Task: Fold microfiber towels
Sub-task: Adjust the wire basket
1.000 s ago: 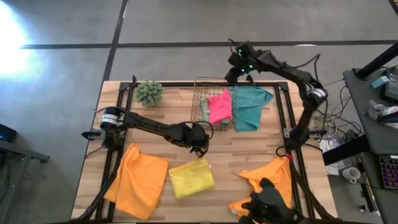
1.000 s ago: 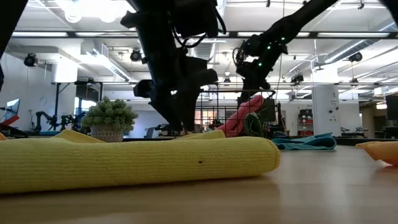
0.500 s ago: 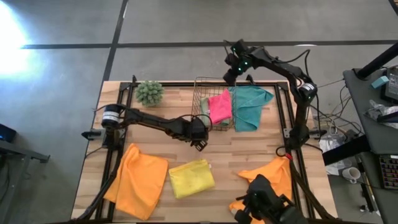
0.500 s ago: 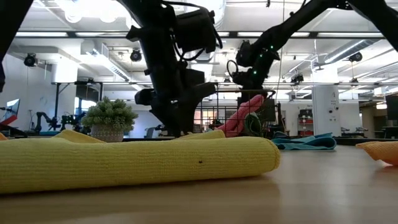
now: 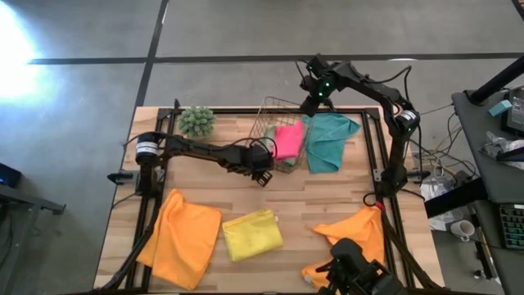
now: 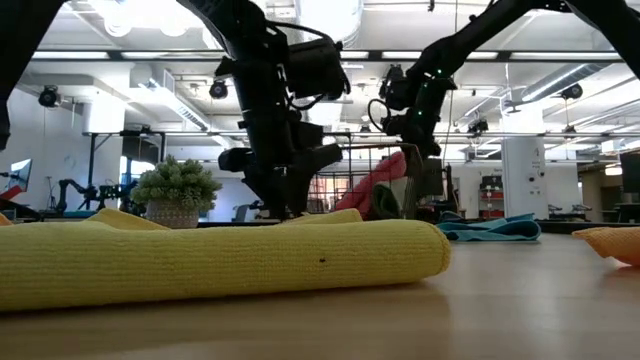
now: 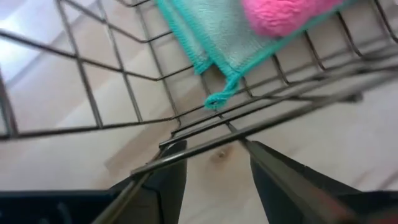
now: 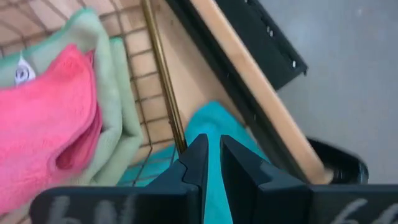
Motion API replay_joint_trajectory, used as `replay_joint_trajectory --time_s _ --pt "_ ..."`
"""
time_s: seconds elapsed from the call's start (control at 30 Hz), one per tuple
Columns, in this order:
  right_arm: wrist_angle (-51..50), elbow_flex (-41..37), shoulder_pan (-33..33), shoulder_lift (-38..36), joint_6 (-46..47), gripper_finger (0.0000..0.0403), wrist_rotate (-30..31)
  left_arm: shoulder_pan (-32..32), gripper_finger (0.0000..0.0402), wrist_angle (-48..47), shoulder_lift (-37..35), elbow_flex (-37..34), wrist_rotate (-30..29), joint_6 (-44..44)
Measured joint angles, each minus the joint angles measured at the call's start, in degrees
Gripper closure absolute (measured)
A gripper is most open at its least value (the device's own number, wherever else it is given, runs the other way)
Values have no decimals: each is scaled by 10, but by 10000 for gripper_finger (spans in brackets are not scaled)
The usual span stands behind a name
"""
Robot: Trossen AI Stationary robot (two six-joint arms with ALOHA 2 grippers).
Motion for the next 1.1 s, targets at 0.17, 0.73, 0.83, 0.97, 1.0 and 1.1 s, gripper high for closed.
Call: replay_joint_trajectory --time_s 0.17,0.73,0.83,0.97,1.0,1.1 --pt "-50 -1 1 -2 0 365 5 34 242 -7 -4 0 -5 1" --pt "-126 -12 37 -2 44 365 3 97 242 -91 -27 1 -30 98" --pt "-136 -13 39 -7 49 365 3 98 242 -107 -29 1 -33 100" --pt "-133 -11 40 -23 57 365 33 86 242 -105 -42 2 -36 114" --pt "-131 -9 37 -29 57 365 32 82 242 -107 -47 2 -35 116" --pt "-131 -8 35 -50 56 365 33 71 242 -107 -70 2 -33 115"
